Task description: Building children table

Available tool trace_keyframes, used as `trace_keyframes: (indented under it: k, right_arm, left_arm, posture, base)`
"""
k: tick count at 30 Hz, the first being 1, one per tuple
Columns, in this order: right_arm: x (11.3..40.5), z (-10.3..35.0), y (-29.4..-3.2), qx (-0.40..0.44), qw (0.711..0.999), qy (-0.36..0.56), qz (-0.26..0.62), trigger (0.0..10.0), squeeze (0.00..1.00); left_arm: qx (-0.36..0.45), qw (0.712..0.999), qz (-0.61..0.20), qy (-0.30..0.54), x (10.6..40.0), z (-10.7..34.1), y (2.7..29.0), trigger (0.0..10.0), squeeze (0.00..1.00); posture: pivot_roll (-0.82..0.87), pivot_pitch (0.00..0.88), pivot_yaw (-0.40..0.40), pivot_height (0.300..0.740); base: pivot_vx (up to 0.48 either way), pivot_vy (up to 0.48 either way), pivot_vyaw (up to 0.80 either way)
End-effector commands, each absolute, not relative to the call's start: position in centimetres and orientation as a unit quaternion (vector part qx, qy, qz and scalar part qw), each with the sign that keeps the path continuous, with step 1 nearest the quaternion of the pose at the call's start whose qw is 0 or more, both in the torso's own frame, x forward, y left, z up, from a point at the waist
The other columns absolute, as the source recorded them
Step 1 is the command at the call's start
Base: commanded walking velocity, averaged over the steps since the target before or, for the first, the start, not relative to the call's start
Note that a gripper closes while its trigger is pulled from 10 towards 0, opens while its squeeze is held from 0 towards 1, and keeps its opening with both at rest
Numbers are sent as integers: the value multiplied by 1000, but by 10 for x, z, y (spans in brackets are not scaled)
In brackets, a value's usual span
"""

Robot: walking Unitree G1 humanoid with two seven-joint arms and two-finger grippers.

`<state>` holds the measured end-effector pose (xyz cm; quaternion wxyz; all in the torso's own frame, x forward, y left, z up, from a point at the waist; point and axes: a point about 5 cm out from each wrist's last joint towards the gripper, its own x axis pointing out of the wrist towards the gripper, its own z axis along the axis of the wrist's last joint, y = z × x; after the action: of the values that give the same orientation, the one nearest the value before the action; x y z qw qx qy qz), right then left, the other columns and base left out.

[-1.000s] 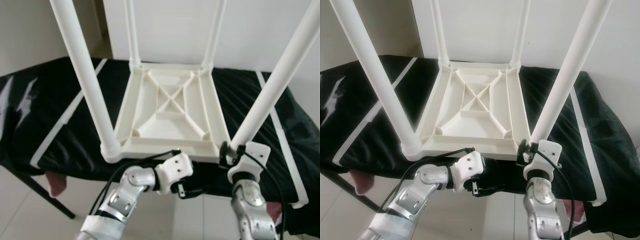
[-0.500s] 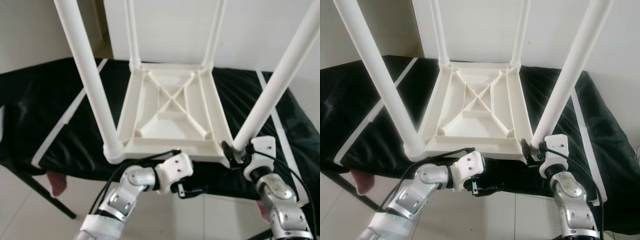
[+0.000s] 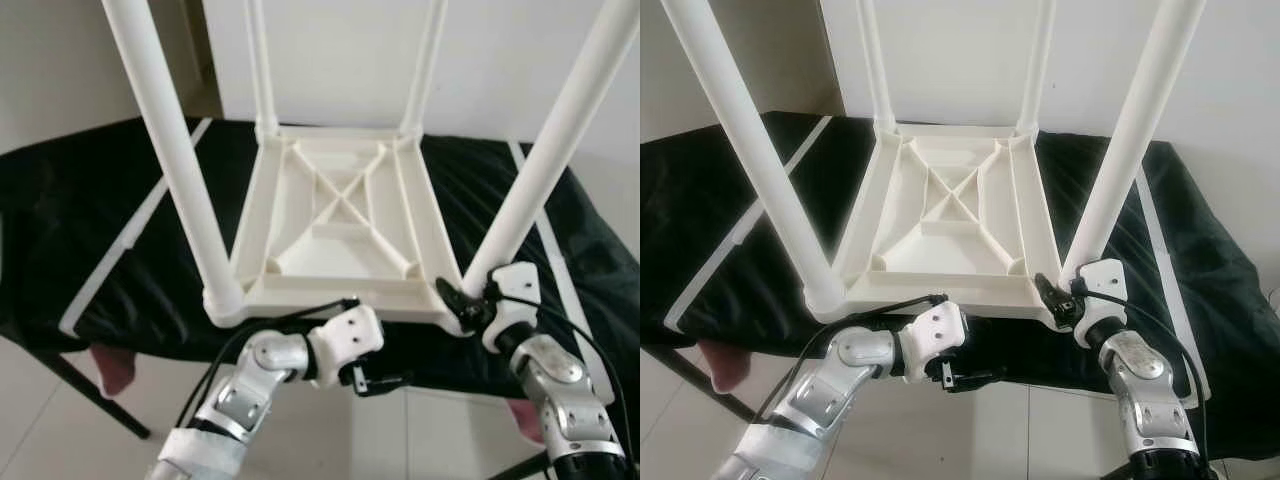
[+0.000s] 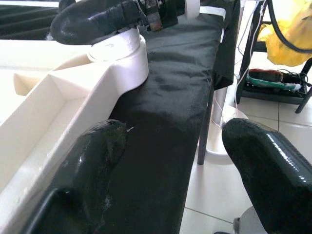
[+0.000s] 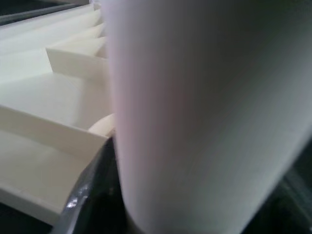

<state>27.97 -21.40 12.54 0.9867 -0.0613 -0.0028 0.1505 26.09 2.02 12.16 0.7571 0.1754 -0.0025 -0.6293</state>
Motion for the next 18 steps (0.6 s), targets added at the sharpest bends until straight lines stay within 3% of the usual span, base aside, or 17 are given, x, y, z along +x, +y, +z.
trace_keyframes:
  k: [1, 5, 7, 8, 14, 18]
  right_arm:
    - [276, 117, -210, -54, 986, 14, 159, 0, 0]
    - [276, 116, -211, -43, 989, 13, 141, 0, 0]
    - [276, 117, -212, -33, 991, 11, 133, 588, 0]
    - [276, 118, -211, -27, 992, 9, 123, 10000, 0]
    - [276, 120, -207, -19, 997, 2, 73, 10000, 0]
    - [276, 115, -200, -2, 1000, 12, -3, 10000, 0]
  left_arm:
    - [176, 777, -604, -9, 263, 123, 22, 10000, 0]
    - [175, 778, -603, -11, 263, 124, 21, 10000, 0]
    - [175, 778, -603, -11, 264, 124, 20, 10000, 0]
    - [175, 778, -603, -11, 264, 124, 20, 10000, 0]
    - [172, 782, -598, -25, 266, 128, 19, 10000, 0]
    - [144, 800, -581, -39, 274, 137, 16, 10000, 0]
  posture:
    - [-21, 25, 2, 740]
    - [-22, 23, 1, 740]
    - [-22, 22, 2, 740]
    - [-25, 18, 5, 740]
    - [-31, 14, 9, 740]
    - [-33, 11, 8, 740]
  base:
    - [0, 0, 0]
    - [0, 0, 0]
    - [0, 0, 0]
    - [0, 0, 0]
    - [0, 0, 0]
    - [0, 0, 0]
